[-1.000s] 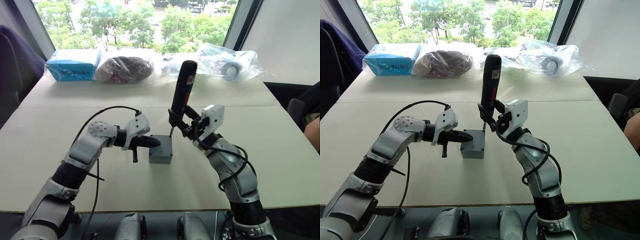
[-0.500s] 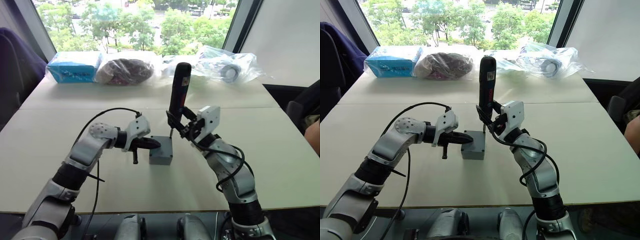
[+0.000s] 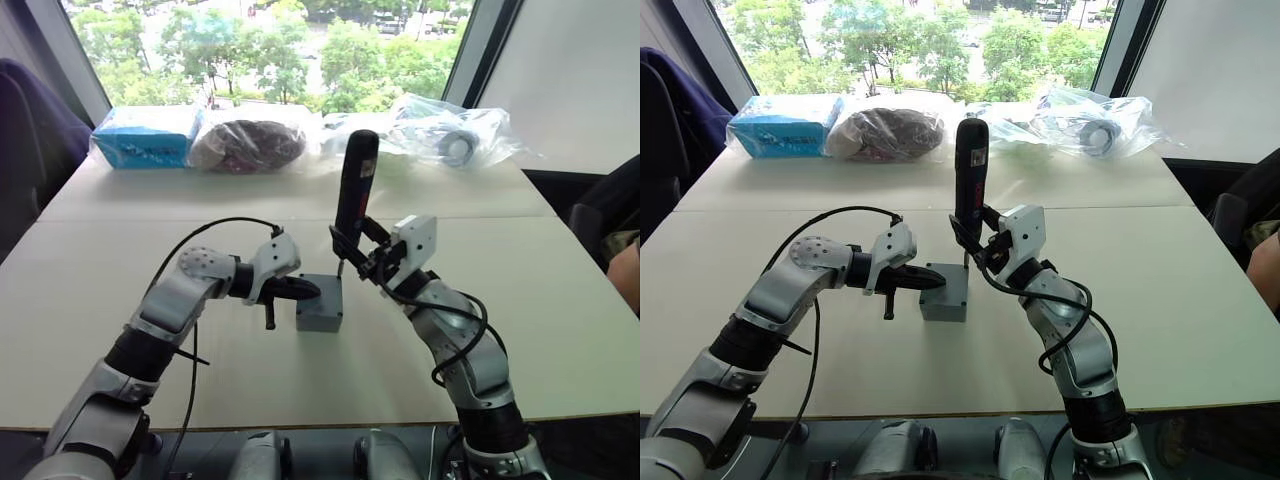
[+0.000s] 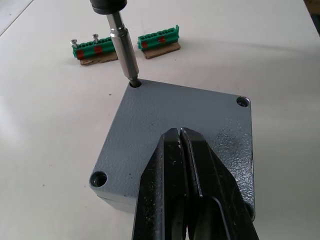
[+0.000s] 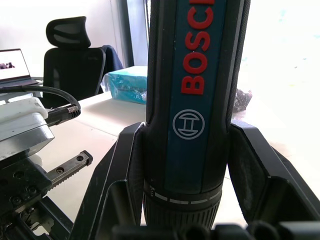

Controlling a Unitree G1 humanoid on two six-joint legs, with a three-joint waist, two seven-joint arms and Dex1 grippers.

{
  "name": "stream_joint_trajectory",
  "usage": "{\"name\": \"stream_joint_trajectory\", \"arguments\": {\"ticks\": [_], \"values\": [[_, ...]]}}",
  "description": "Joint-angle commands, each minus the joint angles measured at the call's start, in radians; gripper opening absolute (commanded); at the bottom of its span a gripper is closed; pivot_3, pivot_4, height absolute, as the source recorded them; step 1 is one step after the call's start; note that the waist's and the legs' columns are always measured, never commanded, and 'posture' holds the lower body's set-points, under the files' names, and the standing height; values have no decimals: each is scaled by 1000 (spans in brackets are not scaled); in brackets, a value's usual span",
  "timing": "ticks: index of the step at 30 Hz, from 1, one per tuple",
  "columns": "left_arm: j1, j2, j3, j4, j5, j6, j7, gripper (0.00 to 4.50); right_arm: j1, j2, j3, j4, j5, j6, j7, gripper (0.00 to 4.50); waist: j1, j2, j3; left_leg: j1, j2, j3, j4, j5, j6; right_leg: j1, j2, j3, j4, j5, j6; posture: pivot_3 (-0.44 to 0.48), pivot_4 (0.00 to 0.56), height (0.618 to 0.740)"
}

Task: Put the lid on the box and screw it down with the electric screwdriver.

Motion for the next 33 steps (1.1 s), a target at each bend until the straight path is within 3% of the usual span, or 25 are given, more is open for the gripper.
{"name": "stream_joint_trajectory", "arguments": {"ticks": [1,23,28,33], "values": [[2,-1,-15,2,17,9,4,0,74,-24,40,132,-35,89,8,1815,0,1,-1,0,0,0,-1,0,0,0,0,0,-1,0,0,0,150,740],[18,9,-26,4,31,4,-8,0,39,-17,-1,75,-12,38,19,1815,-1,3,-1,-1,-2,0,-6,-1,-1,-1,-3,0,-4,-1,-2,0,150,740],[36,31,-30,10,36,-2,-24,0,-76,-40,-105,-66,85,75,22,1815,-1,8,6,-5,-3,0,-6,-1,-1,-5,-5,-1,-4,-1,-2,0,150,740],[40,44,-9,10,17,-7,-49,0,-238,-94,-239,-157,264,229,-15,1815,1,12,15,-21,-5,1,-3,3,-1,-18,-8,-3,-1,1,-4,0,150,740]]}}
